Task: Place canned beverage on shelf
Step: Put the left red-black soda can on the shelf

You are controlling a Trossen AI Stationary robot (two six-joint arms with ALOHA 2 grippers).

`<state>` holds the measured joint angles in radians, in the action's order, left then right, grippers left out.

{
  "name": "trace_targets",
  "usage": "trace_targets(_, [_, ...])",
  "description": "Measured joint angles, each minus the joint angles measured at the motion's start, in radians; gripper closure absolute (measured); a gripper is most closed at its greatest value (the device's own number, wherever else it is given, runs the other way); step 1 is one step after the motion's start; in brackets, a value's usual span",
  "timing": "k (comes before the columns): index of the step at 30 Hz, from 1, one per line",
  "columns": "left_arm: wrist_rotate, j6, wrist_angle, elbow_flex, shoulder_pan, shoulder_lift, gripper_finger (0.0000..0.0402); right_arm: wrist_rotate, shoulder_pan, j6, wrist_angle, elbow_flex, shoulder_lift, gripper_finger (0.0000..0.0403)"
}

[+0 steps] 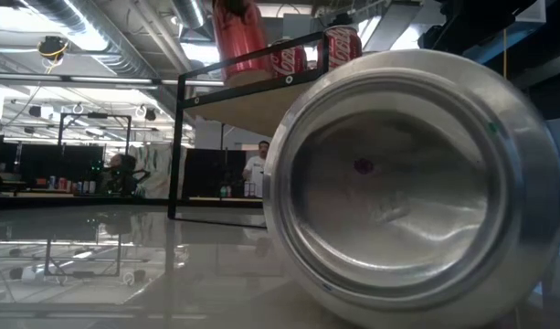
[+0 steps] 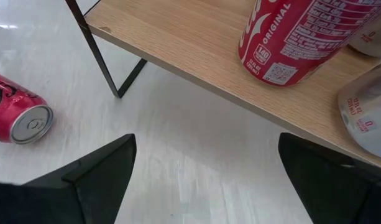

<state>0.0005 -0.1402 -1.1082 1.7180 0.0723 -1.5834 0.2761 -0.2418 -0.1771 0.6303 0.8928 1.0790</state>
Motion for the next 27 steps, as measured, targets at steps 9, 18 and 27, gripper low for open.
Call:
trace_targets(9, [-0.017,-0.001,-0.007,0.000,0.001,-0.003,0.0122,0.000,0.000,0.000,0.000,0.000,0.000,0.0015])
trace_targets(18, [-0.038,-0.003,-0.029,0.002,0.001,-0.032,0.0122,0.000,0.000,0.000,0.000,0.000,0.000,0.0015])
trace_targets(27, [-0.046,-0.027,-0.026,0.004,0.001,-0.042,0.0117,0.000,0.000,0.000,0.000,0.000,0.000,0.0015])
